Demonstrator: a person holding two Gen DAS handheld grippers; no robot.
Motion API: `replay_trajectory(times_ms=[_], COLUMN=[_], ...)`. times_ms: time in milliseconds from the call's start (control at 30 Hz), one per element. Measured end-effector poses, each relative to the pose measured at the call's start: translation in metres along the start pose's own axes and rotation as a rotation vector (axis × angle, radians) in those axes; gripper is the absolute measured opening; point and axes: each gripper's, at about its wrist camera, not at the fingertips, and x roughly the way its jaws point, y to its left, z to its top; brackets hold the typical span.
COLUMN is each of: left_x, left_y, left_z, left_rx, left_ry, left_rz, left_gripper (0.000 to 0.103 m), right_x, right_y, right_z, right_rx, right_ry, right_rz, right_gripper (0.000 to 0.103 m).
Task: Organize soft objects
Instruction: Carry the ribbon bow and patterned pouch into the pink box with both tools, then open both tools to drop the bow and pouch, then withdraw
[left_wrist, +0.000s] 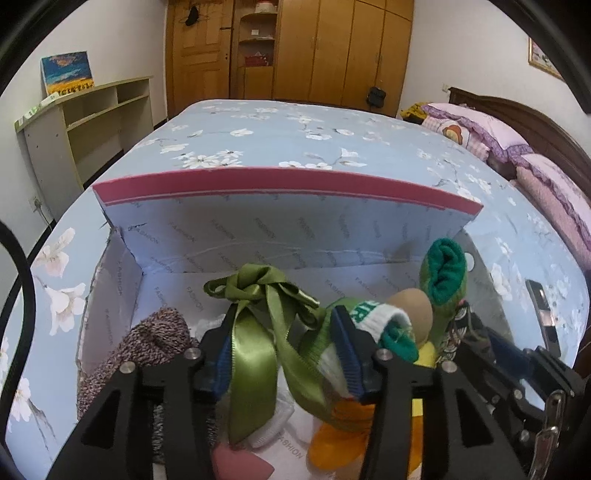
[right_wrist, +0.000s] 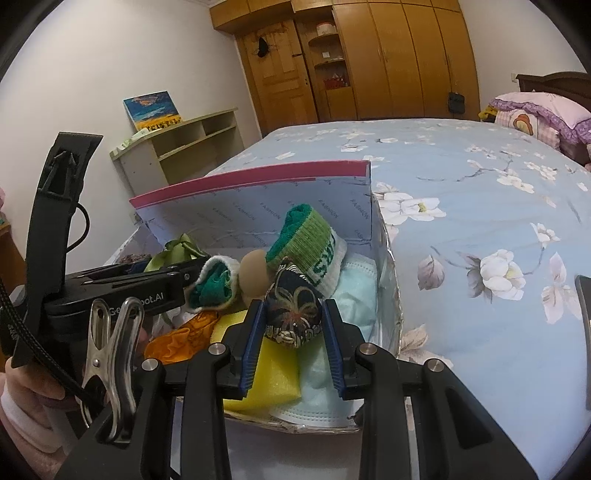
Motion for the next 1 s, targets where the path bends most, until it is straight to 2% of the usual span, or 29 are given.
replay_trajectory(times_ms=[167, 333, 600, 800, 1000], left_x=[0.000, -0.004, -0.014, -0.025, -0.045], left_y=[0.001, -0.001, -0.001, 0.000, -0.002], left_z=[0.000, -0.001, 0.001, 0.006, 0.009], left_rx=[-0.012, 0.006, -0.001, -0.020, -0.015], left_ry=[0.005, -0.007, -0.015, -0.028, -0.057], left_rz=[-0.002, 0.033, 0.027, 0.016, 0.020], left_gripper=[0.058, 0.066, 0.073, 0.092, 0.094], right_x=[0.000, -0.003, -0.011, -0.020, -0.029], right_y=[-0.001, 0.000, 0.002, 0.005, 0.008], right_z=[0.001, 0.001, 0.004, 0.006, 0.006], right_rx=[0.003, -0.010, -0.022, -0.026, -0.018], right_ry=[-0.003, -0.014, -0.039, -0.071, -0.088], right_rz=[-0.001, -0.009, 0.004, 0.015, 0.030], right_gripper=[0.035, 0.041, 0.047, 0.052, 0.057])
